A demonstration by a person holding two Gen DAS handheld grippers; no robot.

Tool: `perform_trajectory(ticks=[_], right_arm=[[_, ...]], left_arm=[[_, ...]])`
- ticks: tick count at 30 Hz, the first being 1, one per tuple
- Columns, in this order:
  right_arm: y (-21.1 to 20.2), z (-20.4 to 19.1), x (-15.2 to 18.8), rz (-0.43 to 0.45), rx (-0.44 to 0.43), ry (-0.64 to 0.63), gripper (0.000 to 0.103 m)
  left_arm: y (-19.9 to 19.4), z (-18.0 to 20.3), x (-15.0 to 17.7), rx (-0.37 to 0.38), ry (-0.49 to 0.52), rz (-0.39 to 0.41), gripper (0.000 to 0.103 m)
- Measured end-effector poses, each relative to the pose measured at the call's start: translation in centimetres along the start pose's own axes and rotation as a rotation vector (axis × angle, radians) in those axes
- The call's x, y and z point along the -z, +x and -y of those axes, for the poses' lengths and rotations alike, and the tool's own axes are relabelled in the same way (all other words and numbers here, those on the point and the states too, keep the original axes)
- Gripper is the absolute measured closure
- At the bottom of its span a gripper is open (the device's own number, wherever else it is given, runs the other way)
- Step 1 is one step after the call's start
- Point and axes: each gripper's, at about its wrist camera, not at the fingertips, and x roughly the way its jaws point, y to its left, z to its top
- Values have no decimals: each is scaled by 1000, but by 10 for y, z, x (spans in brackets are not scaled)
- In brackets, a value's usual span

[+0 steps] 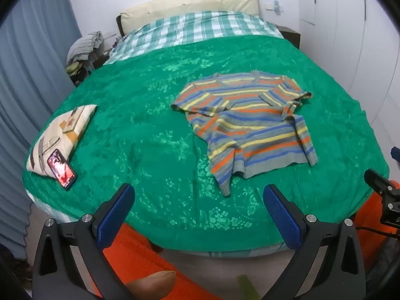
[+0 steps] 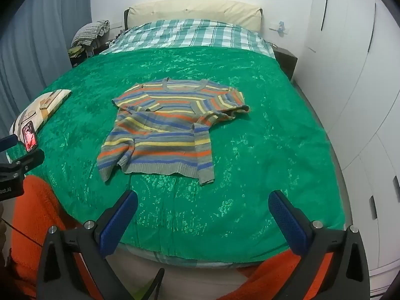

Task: Fold small clothes
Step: 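Move both grippers toward the hem of the striped sweater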

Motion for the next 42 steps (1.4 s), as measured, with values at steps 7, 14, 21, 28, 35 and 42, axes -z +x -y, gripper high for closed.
perform_trajectory(ticks=[7,14,21,28,35,42], right_arm=[[3,0,2,-14,-12,0,0],[7,-6,5,-20,-11,-4,0],[8,-7,5,-26,-12,0,0],[11,-3,5,-31,-18,12,0],[12,-4,5,-29,-17,7,0],[12,-3,3,-28,-25,17,0]], left_arm=[[-3,-3,9,-9,-1,13,0],[7,0,3,-22,4,-24,0],[14,1,5,7,3,-48,0],[9,3,5,-26,16,8,0],[11,5,4,-21,40,-3,0],[21,-4,7,-14,-6,-54,0]])
